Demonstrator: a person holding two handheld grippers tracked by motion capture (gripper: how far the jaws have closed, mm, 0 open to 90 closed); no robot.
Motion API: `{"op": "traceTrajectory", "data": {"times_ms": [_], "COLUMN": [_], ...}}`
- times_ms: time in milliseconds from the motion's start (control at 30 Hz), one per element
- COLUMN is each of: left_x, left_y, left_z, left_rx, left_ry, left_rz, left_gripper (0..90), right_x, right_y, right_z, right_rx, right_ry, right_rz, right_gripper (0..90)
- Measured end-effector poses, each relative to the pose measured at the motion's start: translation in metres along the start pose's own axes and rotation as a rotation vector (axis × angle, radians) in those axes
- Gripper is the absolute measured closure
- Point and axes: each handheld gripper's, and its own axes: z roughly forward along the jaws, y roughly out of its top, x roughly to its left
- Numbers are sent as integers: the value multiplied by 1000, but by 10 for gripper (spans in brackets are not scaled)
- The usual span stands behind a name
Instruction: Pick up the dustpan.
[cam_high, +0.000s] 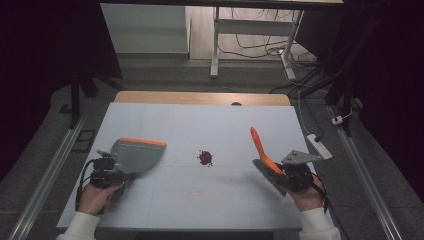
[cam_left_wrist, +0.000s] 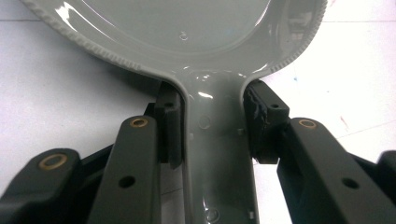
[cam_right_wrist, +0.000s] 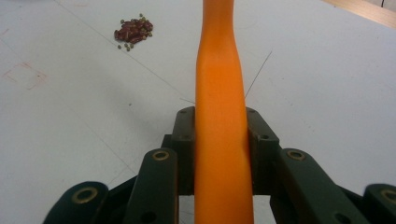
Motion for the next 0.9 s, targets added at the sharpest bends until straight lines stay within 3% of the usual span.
{"op": "traceTrajectory", "data": {"times_ms": [267,900], "left_x": [14,16], "left_y": [-1,1], "left_z": [-4,-13], "left_rx": [-48,-145], "left_ry": [-100,-129], "left_rz": [11,93], "left_gripper": [613,613], "right_x": [-1,0], "right_y": [0,4], "right_z": [-1,1], "right_rx": [-7,-15], "right_ry": [-5,-11], "right_rz": [-7,-12], "right_gripper": [701,700]}}
